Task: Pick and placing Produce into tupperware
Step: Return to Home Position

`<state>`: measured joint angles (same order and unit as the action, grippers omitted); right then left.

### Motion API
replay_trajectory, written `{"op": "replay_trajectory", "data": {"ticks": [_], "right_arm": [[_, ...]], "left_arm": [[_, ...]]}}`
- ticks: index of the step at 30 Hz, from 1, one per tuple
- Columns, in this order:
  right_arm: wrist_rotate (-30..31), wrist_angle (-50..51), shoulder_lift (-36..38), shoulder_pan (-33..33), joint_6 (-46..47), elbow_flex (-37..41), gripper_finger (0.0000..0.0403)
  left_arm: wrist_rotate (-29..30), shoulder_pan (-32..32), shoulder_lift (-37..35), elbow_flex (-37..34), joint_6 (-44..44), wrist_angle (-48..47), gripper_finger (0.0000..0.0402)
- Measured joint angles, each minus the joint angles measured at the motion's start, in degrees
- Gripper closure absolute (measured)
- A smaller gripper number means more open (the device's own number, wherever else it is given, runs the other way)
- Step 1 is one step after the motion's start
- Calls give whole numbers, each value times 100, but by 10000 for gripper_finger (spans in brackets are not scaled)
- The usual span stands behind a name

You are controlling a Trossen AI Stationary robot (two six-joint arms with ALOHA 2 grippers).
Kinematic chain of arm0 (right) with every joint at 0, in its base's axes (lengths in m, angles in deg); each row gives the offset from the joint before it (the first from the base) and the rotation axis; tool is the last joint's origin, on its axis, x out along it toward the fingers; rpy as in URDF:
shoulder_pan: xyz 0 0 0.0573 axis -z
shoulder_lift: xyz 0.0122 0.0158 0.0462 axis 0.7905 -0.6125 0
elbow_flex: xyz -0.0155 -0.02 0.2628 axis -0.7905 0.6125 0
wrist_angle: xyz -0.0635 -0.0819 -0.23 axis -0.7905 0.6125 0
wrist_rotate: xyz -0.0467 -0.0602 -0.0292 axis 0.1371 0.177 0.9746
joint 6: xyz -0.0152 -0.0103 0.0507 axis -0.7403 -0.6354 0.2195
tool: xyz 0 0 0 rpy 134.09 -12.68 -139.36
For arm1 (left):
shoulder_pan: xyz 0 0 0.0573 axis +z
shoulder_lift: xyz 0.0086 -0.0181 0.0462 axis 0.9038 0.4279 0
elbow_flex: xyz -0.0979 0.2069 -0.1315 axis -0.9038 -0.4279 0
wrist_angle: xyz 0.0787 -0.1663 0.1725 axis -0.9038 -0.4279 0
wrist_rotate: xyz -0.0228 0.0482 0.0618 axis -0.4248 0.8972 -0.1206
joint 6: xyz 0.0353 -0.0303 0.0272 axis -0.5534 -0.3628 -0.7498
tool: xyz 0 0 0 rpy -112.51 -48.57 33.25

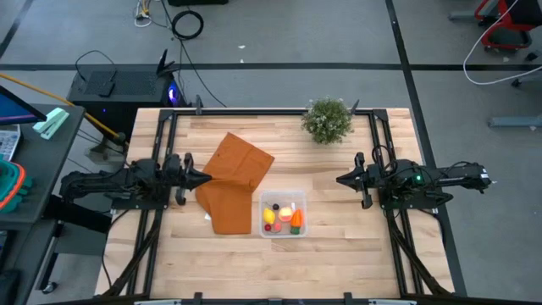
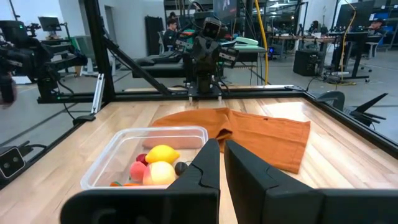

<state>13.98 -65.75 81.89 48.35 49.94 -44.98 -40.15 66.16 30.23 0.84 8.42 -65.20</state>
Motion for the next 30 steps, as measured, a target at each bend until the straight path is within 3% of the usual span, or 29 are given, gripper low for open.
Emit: {"op": "replay_trajectory", "data": {"ticks": [9, 20, 30], "right_arm": [[0, 0, 0, 0, 0, 0, 403], [0, 0, 0, 0, 0, -2, 403], [0, 0, 2, 2, 0, -2, 403]], "left_arm": [[0, -2, 1, 0, -2202, 0, 365], [1, 0, -1, 0, -2258, 0, 378], [1, -1, 0, 0, -2256, 0, 366]]}}
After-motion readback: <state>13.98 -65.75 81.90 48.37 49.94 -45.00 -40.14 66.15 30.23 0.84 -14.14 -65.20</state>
